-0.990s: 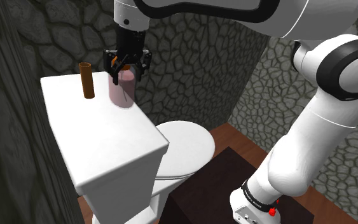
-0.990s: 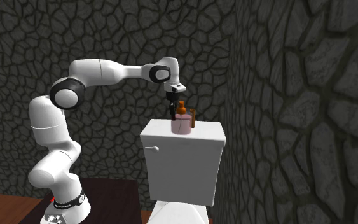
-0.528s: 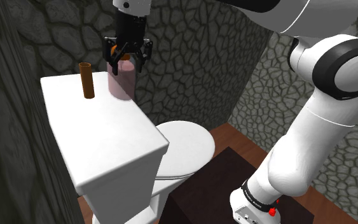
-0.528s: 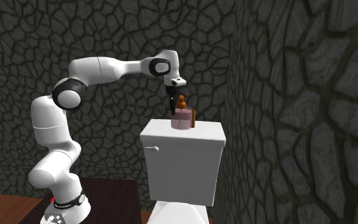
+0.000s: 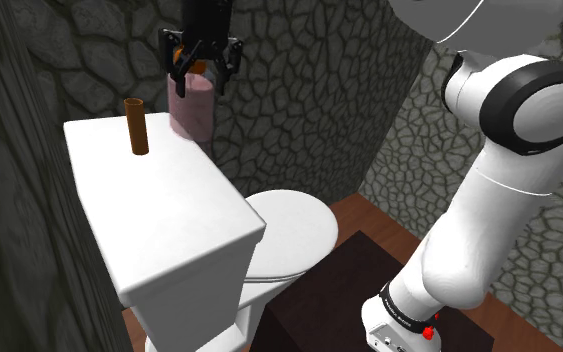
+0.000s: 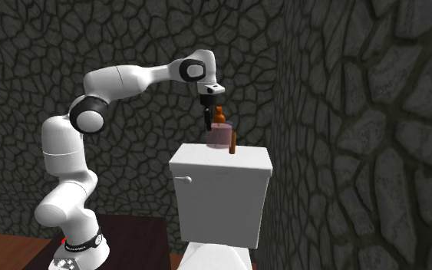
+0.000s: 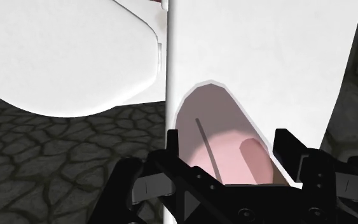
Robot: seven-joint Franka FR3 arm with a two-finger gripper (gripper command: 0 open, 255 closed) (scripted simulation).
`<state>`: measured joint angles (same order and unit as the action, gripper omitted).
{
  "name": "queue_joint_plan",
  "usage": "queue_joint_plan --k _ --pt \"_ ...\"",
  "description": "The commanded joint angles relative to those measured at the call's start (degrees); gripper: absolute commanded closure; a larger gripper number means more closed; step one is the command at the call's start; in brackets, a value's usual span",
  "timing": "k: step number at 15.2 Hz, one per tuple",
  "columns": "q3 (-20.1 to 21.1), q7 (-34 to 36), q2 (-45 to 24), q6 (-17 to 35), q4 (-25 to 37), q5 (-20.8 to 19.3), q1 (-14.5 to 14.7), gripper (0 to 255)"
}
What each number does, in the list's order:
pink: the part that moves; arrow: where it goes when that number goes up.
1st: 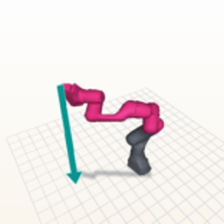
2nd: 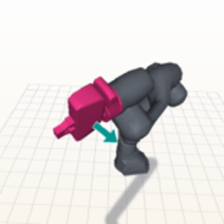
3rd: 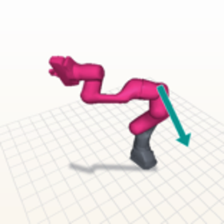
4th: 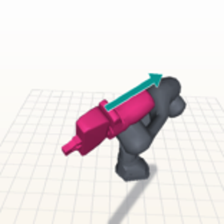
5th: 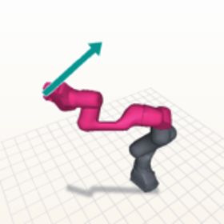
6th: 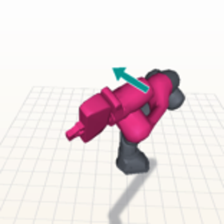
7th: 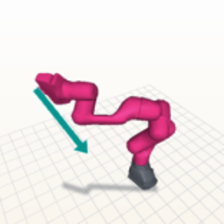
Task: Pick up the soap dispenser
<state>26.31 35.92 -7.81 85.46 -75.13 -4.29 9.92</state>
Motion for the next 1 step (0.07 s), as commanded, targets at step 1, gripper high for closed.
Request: queue_joint_plan --k 1 --pt "0.02 0.03 -0.37 -0.60 0.94 -0.17 0.09 255"
